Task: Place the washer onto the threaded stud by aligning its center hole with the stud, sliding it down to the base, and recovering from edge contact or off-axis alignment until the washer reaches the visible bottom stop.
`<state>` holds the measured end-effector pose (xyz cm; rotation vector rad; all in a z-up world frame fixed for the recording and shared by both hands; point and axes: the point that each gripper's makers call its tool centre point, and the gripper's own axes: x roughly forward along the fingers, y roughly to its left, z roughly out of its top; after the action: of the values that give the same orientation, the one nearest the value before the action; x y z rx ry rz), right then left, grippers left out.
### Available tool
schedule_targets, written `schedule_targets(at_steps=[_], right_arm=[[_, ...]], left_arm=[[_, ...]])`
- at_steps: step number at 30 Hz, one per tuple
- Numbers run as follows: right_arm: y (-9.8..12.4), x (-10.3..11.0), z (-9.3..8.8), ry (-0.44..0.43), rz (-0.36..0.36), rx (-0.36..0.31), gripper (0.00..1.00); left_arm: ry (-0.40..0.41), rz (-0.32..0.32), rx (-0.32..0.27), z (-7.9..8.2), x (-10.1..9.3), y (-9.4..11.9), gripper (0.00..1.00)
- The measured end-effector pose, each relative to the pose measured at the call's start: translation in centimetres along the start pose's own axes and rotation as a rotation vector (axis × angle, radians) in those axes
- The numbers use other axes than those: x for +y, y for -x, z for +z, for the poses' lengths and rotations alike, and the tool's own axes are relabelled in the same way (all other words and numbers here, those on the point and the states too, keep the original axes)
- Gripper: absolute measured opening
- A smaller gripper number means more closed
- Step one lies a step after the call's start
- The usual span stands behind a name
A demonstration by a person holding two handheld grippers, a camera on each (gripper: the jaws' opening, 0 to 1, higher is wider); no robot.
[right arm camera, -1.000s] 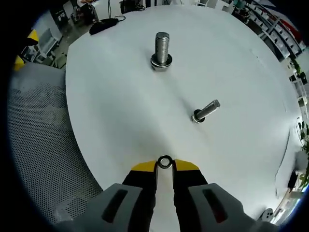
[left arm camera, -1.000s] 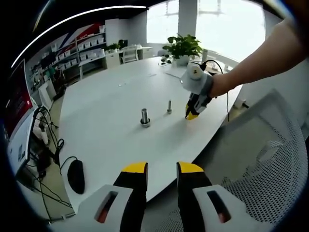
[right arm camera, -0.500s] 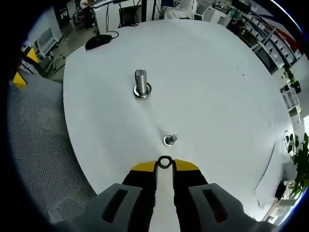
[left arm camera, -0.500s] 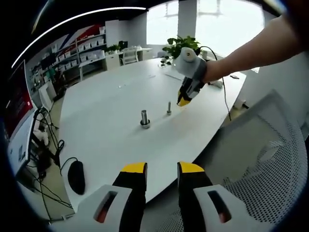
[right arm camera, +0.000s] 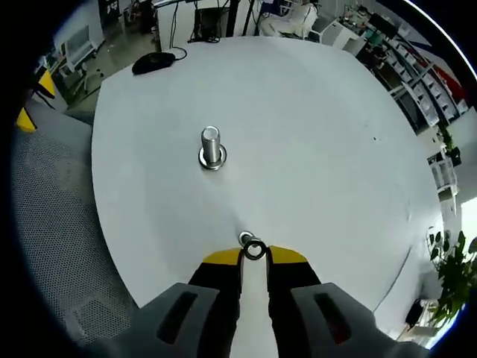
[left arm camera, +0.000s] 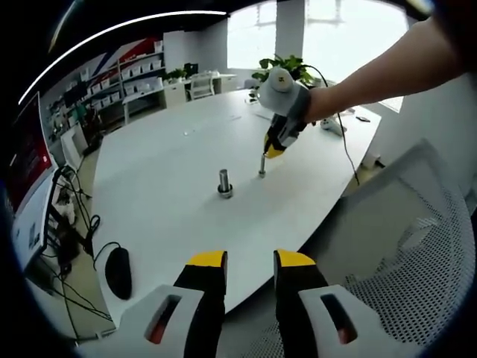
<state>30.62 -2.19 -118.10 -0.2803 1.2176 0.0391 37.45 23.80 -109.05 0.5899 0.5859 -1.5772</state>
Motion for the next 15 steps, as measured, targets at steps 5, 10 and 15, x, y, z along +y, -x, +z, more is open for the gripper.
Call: schedule_targets(at_steps=[5, 10, 15], right_arm=[[-0.53, -0.34, -0.23, -0.005, 0.002, 0.018, 0.14], [-0.68, -0.29, -0.01, 0.001, 0.006, 0.014, 0.14], [-0.77, -0.59, 0.07, -0.004, 0.008, 0.020, 0.14]], left_arm=[[0.002, -0.001, 0.000, 0.00, 0.01, -0.02, 0.23], [0.005, -0.002, 0.001, -0.10, 0.12, -0.16, 0.23], [0.006, -0.004, 0.002, -0.06, 0.03, -0.08, 0.23]])
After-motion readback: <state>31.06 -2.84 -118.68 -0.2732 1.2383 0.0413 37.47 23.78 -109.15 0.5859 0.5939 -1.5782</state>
